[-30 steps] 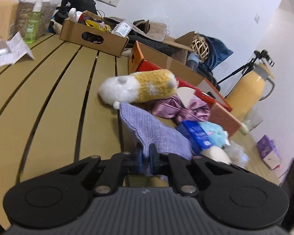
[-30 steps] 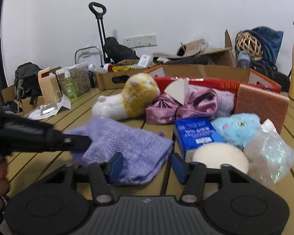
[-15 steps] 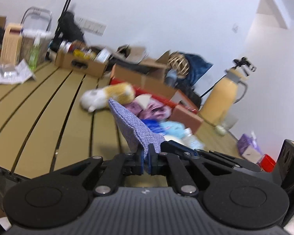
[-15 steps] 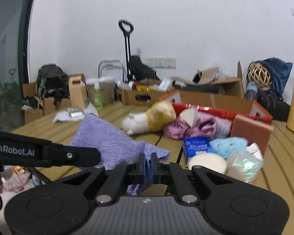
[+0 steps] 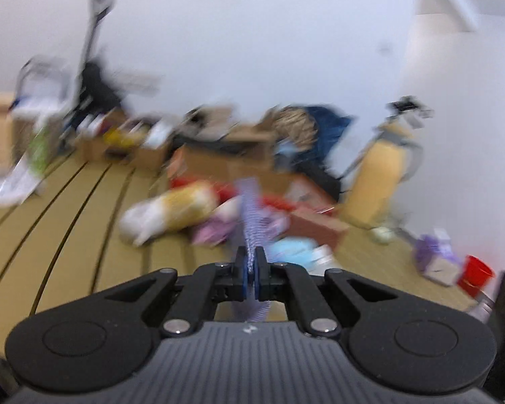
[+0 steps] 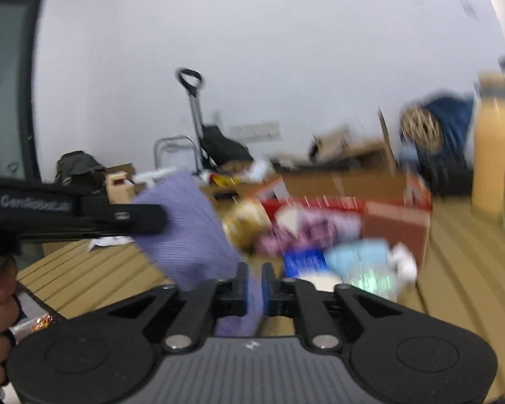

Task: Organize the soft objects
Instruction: 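Lift the purple cloth with the left gripper toward the cardboard box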

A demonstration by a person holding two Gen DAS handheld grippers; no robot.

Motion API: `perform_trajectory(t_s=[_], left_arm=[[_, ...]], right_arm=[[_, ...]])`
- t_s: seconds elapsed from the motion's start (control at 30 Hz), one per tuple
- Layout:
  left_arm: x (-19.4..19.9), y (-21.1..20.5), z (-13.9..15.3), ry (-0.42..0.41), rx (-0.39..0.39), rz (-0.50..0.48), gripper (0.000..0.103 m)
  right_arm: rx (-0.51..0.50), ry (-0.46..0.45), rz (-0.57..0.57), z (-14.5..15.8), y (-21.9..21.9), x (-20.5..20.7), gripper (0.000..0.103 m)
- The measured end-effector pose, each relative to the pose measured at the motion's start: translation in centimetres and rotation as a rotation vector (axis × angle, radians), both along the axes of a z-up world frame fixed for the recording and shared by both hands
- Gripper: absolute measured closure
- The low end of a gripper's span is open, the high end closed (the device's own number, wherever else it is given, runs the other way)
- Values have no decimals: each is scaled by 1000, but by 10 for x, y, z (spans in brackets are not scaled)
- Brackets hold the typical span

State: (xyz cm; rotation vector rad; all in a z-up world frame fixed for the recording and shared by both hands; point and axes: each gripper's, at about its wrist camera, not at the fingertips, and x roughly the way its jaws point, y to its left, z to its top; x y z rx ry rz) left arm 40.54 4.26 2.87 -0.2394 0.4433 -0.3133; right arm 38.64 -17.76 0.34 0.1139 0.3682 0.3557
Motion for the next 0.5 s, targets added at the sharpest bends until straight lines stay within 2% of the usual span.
perform_trajectory(t_s=[0.13,0.2,0.27,0.3,0.4,0.5], left_arm=[[19,17,-38,127,-1,65,99],[19,21,-45,139,-9,70,99],[21,26,-51,146,-12,88,98],[25,30,-54,157,-14,104,98],[35,38,-63,195,-10,138,98],[35,42,-64,197,-7,134,98]], right_arm=[[-2,73,-3,-29,0,15,90],[18,91,8,-36,4,21,82],[56,116,24,-40,10,31,68],[62,124,23,-42,15,36,66],[21,149,-11,-47,30,54,65],[-33,157,-5,-53,42,60,65]])
